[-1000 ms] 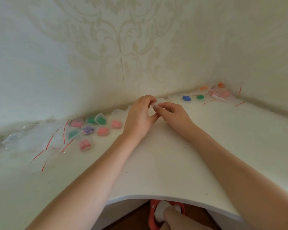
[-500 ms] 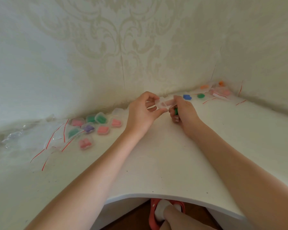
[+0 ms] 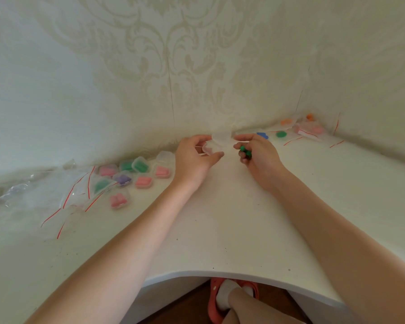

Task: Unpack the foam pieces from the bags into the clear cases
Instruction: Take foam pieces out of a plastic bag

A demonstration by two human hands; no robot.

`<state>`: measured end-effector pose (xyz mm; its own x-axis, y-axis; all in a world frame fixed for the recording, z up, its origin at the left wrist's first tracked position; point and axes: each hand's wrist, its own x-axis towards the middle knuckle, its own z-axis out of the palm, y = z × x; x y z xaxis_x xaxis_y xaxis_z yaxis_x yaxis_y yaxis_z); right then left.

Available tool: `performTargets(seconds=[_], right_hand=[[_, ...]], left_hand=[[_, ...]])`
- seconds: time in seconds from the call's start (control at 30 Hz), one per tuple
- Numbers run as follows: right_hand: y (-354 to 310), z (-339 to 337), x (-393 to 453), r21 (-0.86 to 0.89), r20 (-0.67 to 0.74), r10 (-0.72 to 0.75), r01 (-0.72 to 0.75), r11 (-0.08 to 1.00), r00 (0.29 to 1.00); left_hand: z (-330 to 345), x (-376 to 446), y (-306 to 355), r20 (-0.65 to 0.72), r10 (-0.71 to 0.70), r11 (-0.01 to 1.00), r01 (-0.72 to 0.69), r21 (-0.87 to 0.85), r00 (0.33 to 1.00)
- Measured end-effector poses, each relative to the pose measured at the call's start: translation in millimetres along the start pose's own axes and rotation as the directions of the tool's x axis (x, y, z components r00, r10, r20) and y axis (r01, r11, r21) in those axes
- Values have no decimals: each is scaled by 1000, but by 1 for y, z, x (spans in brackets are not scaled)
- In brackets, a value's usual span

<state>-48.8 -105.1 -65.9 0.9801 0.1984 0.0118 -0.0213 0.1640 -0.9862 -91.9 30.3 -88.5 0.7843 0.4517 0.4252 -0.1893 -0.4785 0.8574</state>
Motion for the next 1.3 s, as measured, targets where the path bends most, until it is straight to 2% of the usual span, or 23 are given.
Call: performTargets(seconds=[0.23, 0.4, 0.53, 0.7, 0.87, 1.0, 1.07, 1.13, 1.3], right_hand=[[2, 1, -5, 40, 79, -210, 207, 977, 975], [0, 9, -17, -160, 187, -263, 293, 943, 947], [-2, 6, -18, -371, 148, -335, 366, 853, 930], [-1, 4, -17, -462, 161, -389, 418, 782, 907], [1, 5, -19, -421, 153, -407, 432, 798, 901], [2, 5, -16, -442, 153, -433, 453, 774, 888], [3, 5, -15, -438, 164, -448, 472, 766, 879], [4, 5, -14, -446, 177, -460, 488, 750, 870], [1, 6, -16, -402, 202, -454, 497, 769, 868]], left_hand=[[-1, 0, -4, -46, -35, 999, 36, 22, 998], [-1, -7, 4, 6, 0, 1000, 0, 6, 1000], [-1, -12, 8, 33, 18, 999, -16, -42, 999], [-1, -13, 13, 71, -39, 993, 46, -109, 997], [0, -18, 19, 143, -78, 967, 110, -231, 987], [-2, -18, 25, 256, -161, 870, 260, -420, 953], [-5, -15, 29, 345, -233, 718, 400, -570, 909], [-7, -12, 31, 392, -283, 591, 481, -648, 875], [-8, -11, 25, 392, -281, 543, 482, -687, 876]])
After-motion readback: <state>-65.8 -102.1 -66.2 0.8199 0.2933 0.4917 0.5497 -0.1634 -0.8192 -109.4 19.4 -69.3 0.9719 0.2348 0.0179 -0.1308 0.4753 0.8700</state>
